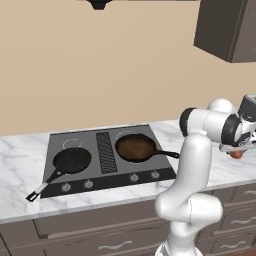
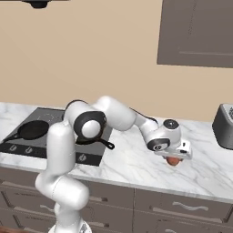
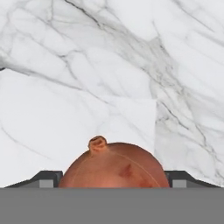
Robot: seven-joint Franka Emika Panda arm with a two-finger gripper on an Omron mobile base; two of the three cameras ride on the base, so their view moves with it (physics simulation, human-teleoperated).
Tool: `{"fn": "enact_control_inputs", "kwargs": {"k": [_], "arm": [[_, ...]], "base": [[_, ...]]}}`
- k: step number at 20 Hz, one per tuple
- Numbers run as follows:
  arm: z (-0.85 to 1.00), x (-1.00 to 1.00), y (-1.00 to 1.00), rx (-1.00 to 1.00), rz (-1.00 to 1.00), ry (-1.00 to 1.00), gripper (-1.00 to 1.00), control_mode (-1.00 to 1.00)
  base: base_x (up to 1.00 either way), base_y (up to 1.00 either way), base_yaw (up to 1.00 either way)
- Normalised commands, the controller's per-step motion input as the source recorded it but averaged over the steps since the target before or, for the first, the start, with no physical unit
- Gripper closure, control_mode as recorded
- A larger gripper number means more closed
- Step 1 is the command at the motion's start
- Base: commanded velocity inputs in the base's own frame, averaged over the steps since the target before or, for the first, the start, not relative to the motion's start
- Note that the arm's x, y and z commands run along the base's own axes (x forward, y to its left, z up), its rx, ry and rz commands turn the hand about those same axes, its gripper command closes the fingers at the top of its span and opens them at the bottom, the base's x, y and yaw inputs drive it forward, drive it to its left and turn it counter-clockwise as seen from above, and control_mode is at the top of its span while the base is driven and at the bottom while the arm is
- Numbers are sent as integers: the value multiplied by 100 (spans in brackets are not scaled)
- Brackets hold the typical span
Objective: Place both pans onto different burners. Then place the onion and the chicken drumstick on different pans.
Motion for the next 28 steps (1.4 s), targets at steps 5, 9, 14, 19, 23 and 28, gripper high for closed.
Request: {"fn": "enact_control_inputs", "kwargs": {"k": [5,9,14,19,23,28], "arm": [[-3,0,0,2,-2,0,100,-100],[36,-3,23,3,-3,-2,100,-100],[64,-30,71,0,-1,-5,100,-100],[62,-52,97,0,0,-5,100,-100],[22,-20,100,0,1,-9,100,-100],[3,3,100,0,1,-7,100,-100]], "base": [[0,0,0],[0,0,0],[0,0,0],[0,0,0],[0,0,0],[0,0,0]]}}
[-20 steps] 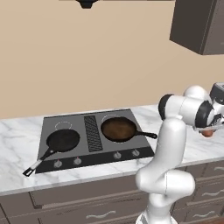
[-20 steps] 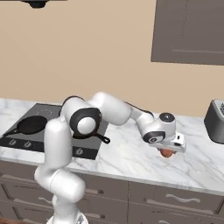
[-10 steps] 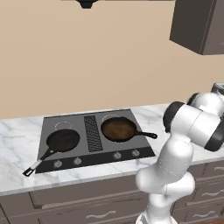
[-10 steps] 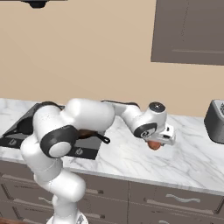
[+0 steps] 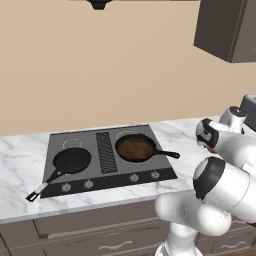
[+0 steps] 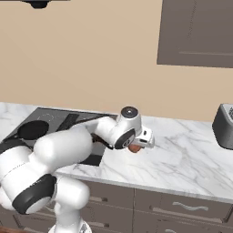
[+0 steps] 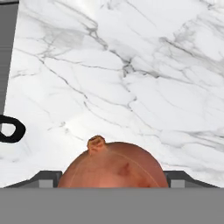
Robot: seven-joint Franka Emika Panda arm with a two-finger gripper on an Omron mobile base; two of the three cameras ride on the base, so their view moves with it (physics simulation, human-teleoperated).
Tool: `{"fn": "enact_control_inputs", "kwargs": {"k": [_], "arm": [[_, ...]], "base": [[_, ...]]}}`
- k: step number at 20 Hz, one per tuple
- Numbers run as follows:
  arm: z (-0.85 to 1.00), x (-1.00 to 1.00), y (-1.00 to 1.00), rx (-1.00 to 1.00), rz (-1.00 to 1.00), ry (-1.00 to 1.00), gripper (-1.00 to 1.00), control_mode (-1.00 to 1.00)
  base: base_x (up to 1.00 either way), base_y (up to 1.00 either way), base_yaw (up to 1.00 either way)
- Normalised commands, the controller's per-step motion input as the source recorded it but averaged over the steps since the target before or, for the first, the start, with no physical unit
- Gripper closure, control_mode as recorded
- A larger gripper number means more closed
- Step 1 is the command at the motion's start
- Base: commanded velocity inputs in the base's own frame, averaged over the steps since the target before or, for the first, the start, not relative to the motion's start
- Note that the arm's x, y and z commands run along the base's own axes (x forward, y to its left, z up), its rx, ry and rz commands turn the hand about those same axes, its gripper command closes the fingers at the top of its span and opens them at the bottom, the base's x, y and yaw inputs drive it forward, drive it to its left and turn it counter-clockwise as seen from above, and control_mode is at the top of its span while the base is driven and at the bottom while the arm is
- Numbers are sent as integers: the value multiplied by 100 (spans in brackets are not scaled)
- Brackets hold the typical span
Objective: Place both pans onto different burners. Then place the onion and the chicken drumstick on different pans.
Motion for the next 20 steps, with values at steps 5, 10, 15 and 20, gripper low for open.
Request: {"fn": "enact_control_inputs", "kwargs": {"k": [5,10,15,20], "arm": [[46,28,100,2,1,-4,100,-100],[59,46,96,2,3,0,100,-100],[14,49,100,0,3,9,100,-100],[-7,65,88,0,0,11,100,-100]], "base": [[0,0,0],[0,0,0],[0,0,0],[0,0,0]]}}
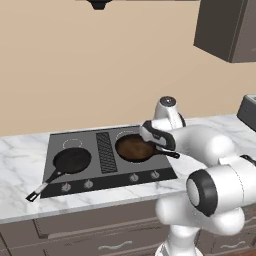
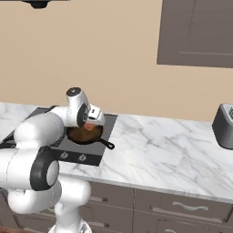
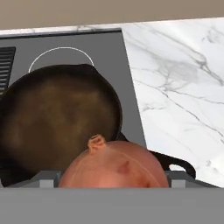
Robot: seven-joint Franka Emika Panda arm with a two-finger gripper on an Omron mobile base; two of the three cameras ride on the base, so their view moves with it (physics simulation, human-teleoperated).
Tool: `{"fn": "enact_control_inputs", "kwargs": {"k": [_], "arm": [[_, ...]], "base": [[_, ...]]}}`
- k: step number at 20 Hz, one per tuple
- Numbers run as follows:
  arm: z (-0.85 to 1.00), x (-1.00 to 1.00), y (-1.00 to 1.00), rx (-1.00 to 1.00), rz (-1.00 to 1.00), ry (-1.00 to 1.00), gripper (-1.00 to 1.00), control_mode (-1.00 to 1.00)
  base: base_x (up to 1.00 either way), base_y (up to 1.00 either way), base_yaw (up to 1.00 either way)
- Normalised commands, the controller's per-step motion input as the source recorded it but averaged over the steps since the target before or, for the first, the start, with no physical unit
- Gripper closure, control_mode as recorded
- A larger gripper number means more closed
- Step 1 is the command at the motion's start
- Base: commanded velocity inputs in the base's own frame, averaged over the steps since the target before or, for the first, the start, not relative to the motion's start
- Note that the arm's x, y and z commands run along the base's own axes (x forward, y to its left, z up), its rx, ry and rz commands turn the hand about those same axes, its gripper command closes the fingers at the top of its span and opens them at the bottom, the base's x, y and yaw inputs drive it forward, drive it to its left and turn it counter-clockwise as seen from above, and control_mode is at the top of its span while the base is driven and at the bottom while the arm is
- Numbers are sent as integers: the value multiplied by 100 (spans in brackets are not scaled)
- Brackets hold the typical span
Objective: Place both pans onto different burners. Then place the onion and the chicken drumstick on different pans.
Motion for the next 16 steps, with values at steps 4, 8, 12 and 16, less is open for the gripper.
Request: {"fn": "enact_control_inputs", "kwargs": {"k": [4,8,12,16], "arm": [[-4,53,36,1,0,15,100,-100],[-32,34,4,4,0,10,100,-100],[-57,24,2,2,1,5,100,-100],[-64,20,20,0,0,2,100,-100]], "base": [[0,0,0],[0,0,0],[0,0,0],[0,0,0]]}}
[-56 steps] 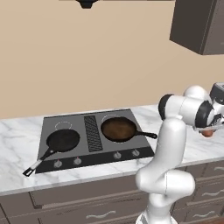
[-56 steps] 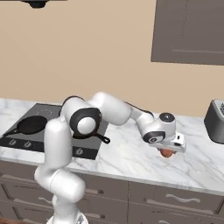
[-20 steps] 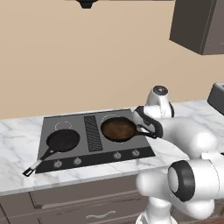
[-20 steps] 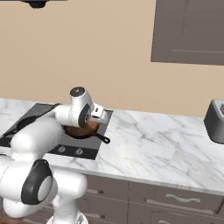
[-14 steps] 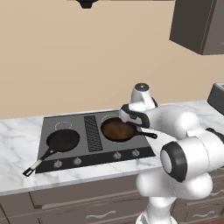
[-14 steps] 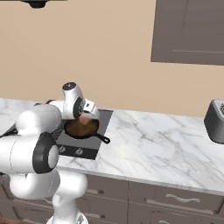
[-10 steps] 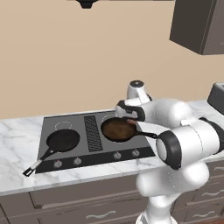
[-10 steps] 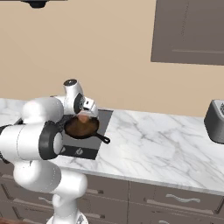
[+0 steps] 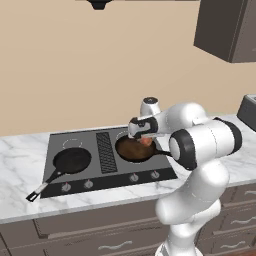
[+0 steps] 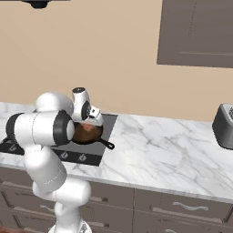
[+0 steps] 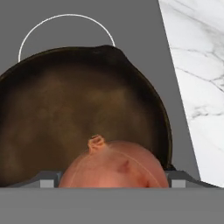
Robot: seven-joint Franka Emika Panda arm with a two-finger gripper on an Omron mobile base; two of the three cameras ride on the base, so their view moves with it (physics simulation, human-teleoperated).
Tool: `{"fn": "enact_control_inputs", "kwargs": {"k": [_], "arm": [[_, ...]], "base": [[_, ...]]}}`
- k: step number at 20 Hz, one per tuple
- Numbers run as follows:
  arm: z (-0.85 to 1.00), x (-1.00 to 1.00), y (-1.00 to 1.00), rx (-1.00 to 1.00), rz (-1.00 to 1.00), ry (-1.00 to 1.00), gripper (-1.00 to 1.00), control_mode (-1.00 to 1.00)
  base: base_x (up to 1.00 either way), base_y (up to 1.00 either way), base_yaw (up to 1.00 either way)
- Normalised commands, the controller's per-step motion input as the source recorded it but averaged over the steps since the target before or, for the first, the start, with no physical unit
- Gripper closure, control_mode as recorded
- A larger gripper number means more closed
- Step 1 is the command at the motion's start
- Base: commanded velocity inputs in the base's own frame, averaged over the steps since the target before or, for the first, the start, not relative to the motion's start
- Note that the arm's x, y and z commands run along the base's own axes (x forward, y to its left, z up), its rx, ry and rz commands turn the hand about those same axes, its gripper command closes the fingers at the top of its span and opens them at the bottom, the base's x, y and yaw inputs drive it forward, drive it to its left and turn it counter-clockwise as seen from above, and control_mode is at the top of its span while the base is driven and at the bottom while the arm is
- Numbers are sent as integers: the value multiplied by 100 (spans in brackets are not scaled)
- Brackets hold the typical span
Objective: Place both pans onto different burners. Then place the onion and the chicken drumstick on different pans.
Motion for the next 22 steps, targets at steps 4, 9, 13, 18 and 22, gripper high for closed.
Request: {"fn": "enact_control_inputs", "kwargs": {"k": [4,9,13,18,22], "arm": [[-45,10,41,0,0,1,100,-100],[-16,4,28,0,0,5,100,-100],[-7,11,8,0,0,1,100,-100],[-10,11,0,0,0,1,100,-100],[-19,3,0,0,0,0,100,-100]], "base": [[0,0,0],[0,0,0],[0,0,0],[0,0,0],[0,0,0]]}}
